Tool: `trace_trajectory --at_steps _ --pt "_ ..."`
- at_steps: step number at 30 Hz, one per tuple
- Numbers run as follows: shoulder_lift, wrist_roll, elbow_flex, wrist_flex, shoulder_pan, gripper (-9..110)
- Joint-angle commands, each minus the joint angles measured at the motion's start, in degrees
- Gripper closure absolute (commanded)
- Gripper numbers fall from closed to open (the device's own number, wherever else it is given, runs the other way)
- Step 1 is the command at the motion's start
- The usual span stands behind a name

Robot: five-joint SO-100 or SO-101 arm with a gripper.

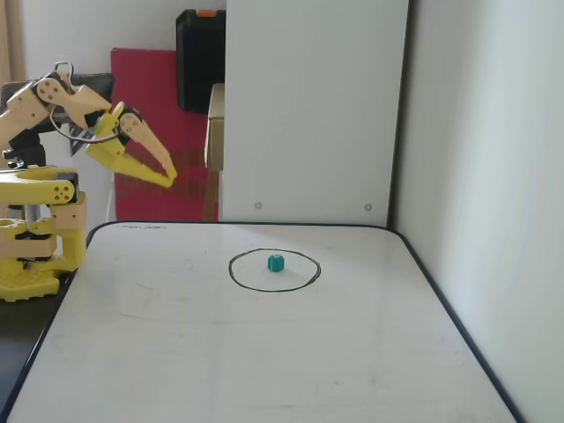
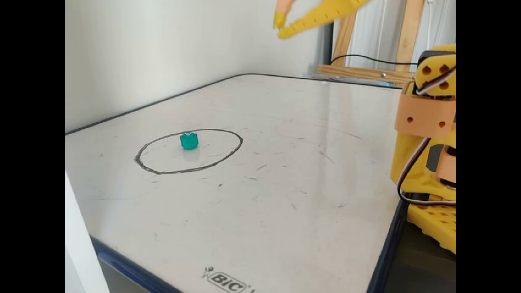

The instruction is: Grasp a green cube and put it in the black circle

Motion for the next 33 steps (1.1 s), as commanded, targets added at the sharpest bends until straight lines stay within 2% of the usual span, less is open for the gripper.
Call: trace_trajectory --at_steps 1,7,21,33 --pt "4.7 0.8 3.6 0.8 -0.1 101" --pt "6.5 2.9 6.2 6.9 0.2 101" --pt "6.5 5.4 13.9 6.5 0.0 101" --pt "6.5 4.9 26.9 -6.7 0.0 101"
